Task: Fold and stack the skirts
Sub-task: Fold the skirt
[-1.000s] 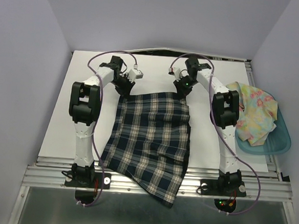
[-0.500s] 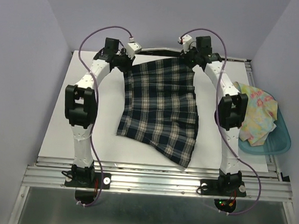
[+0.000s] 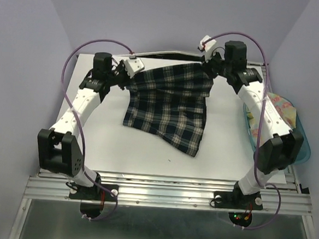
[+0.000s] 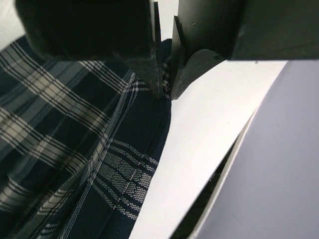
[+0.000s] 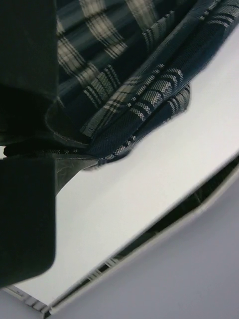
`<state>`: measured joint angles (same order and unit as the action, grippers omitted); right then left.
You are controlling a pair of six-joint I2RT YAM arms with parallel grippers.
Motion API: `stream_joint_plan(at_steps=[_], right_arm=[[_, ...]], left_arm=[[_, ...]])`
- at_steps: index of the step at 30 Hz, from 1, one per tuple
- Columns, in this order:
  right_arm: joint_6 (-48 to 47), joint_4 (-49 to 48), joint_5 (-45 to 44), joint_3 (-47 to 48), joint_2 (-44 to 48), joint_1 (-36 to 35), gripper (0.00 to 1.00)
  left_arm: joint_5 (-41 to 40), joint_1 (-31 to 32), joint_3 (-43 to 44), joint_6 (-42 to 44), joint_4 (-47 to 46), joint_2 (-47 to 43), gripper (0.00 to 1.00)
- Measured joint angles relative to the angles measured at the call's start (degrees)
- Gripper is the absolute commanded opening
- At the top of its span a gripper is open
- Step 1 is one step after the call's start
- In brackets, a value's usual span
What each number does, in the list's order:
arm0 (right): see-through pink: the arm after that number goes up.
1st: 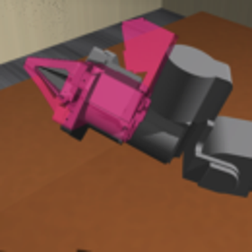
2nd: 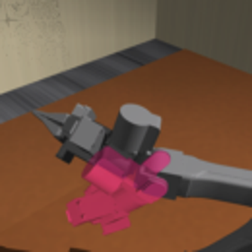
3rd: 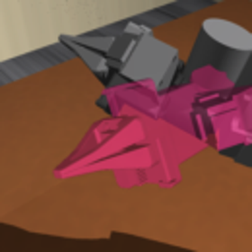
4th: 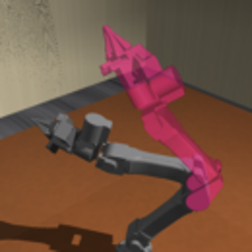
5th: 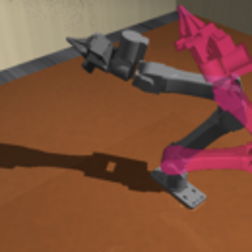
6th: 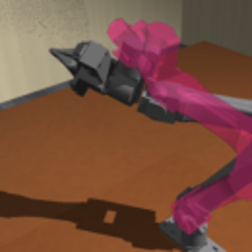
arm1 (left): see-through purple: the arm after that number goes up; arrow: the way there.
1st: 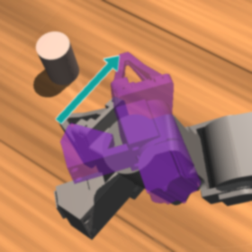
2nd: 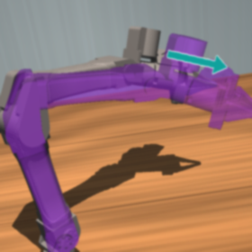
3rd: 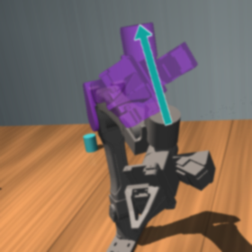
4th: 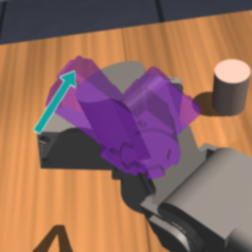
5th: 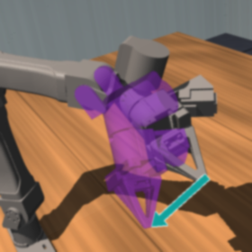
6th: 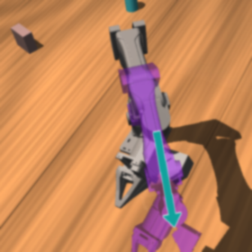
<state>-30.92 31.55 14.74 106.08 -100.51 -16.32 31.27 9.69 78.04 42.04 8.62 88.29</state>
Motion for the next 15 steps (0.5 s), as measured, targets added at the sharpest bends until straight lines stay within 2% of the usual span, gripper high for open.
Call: stream_joint_plan(at_steps=[5,9,12,15], right_arm=[[-0.81,-4.13,-2.05,-27.06,12.48,-7.54,0.01],[-0.11,-7.39,-4.81,-45.59,13.88,-14.49,0.01],[-0.15,-8.66,-6.45,-51.84,13.79,-15.37,0.01],[-0.09,-10.40,-7.30,-53.02,13.81,-15.10,0.01]], left_arm=[[-2.62,1.42,-19.69,5.25,-4.52,-9.99,0.00],[-9.33,4.83,-35.98,8.28,-11.82,-12.41,0.00],[-13.07,7.78,-45.07,9.40,-16.68,-12.13,0.00],[-14.49,9.38,-47.71,9.53,-19.85,-11.76,0.00]])
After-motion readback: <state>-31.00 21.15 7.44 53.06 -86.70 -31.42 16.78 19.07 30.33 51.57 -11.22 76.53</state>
